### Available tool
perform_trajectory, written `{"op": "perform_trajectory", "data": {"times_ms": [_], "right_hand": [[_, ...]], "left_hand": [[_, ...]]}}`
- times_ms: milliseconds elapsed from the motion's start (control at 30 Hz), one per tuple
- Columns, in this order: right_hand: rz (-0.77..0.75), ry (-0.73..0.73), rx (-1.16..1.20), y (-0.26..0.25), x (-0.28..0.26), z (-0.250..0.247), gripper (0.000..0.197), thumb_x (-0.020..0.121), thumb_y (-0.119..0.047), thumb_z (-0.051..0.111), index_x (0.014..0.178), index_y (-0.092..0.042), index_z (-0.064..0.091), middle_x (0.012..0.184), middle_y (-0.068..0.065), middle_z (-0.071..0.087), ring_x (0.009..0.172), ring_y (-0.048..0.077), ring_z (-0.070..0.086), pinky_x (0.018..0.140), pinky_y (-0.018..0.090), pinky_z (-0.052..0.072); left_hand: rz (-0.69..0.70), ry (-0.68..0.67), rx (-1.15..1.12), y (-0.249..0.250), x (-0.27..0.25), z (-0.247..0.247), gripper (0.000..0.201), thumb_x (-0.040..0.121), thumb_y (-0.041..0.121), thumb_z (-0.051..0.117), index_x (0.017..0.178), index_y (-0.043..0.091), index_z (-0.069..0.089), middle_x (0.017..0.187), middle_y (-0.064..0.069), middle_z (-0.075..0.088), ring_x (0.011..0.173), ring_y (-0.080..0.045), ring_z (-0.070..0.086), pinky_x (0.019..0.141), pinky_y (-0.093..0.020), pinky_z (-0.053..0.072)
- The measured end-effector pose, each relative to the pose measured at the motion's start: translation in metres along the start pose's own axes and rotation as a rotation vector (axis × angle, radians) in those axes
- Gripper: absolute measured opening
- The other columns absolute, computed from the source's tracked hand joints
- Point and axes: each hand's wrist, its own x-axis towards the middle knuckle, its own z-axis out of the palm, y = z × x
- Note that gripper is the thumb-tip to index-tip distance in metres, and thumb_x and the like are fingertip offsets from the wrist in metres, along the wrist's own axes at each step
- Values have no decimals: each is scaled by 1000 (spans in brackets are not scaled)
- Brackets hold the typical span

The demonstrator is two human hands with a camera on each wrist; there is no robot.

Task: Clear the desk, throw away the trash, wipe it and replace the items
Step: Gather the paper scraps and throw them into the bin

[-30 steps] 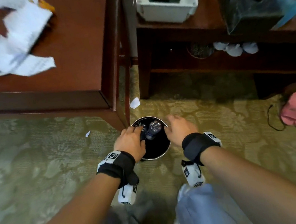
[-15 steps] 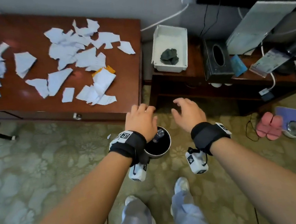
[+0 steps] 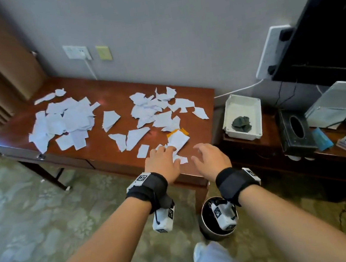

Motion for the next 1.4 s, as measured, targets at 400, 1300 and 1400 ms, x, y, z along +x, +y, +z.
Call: {"op": "perform_trajectory", "data": {"times_ms": [400,1300,1400], "right_hand": [[-124,-206,146,-56,150,57,45,97,-40,49,139,-27,44,138,-2,55,122,21,55,100,40,48],[787,-169,211,8,238,129,79,78,-37,77,142,-19,34,143,5,40,132,29,38,108,38,38],[795,-182,197,7,246,142,81,80,-38,74,144,-17,29,146,7,34,134,30,33,108,37,36]], "left_hand": [[-225,-104,17,-113,93,-6,41,95,41,48,134,29,48,133,-3,52,123,-26,46,98,-43,45],[392,-649,269,-123,290,85,67,81,56,63,139,30,44,138,1,50,126,-25,48,101,-39,44],[414,-625,341,-126,291,99,74,80,57,64,142,26,38,140,-2,45,128,-27,41,102,-40,39]]}}
